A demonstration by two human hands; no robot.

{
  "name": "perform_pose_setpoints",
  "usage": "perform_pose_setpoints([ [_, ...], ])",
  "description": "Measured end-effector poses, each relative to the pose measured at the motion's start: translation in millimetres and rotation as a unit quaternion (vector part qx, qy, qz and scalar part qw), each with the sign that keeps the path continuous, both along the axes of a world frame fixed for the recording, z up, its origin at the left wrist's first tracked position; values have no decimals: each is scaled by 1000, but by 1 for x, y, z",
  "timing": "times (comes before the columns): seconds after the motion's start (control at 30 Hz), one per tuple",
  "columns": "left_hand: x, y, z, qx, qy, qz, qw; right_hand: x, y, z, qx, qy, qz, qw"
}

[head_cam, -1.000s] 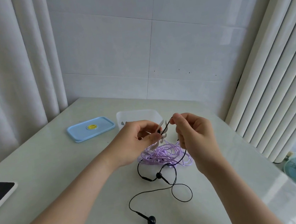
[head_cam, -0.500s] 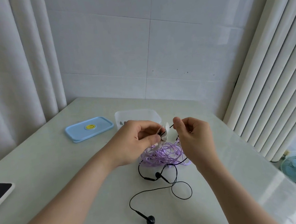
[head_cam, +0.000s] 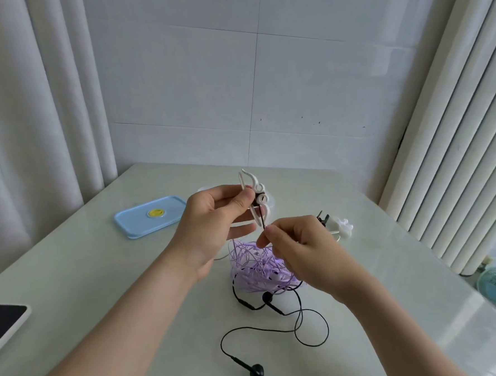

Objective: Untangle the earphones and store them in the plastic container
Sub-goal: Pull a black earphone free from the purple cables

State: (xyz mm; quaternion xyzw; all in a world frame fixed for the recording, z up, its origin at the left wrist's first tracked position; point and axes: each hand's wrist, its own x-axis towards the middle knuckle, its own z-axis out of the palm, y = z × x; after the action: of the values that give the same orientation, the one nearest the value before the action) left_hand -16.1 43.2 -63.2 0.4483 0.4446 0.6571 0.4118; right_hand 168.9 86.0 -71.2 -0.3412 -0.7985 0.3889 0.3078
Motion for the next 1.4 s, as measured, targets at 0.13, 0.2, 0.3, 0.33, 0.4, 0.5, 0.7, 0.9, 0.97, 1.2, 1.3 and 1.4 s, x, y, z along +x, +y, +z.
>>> perform_pose_setpoints([
  [0.13, 6, 1, -3, -6, 24, 35, 999, 0, -12, 10, -56, -10, 55, 997],
  [0.2, 10, 2, -7, -6, 40, 38, 998, 1, -17, 14, -93, -14, 84, 992],
  [0.3, 12, 2, -11, -2, 77, 29, 997, 4, -21, 21, -136, 12, 116, 984],
  [0.33, 12, 2, -11, 4, 88, 24, 996, 6, -21, 25, -155, 37, 128, 979],
  [0.4, 12, 0, -9, 16, 90, -4, 996, 9, -21, 29, -204, 102, 159, 961],
  [0.5, 10, -2, -5, 20, 42, -71, 996, 9, -21, 31, -261, 174, 174, 933],
  [0.7, -5, -2, -9, 19, 119, -102, 987, 4, -17, 29, -247, 194, 109, 943],
  [0.9, -10, 0, -12, 6, 189, -84, 978, 9, -8, 28, -259, 264, 81, 926],
  [0.97, -8, 3, -15, 15, 195, -42, 980, 10, -3, 24, -265, 261, 87, 924],
  [1.2, -8, 4, -1, 63, -61, -22, 996, 11, 2, 12, -74, 37, 10, 997],
  [1.3, -9, -2, 6, 50, -157, -97, 982, 13, 3, 9, 90, -135, -15, 987],
  [1.4, -12, -7, 7, 30, -138, -144, 979, 15, 5, 5, 30, -217, 12, 976],
])
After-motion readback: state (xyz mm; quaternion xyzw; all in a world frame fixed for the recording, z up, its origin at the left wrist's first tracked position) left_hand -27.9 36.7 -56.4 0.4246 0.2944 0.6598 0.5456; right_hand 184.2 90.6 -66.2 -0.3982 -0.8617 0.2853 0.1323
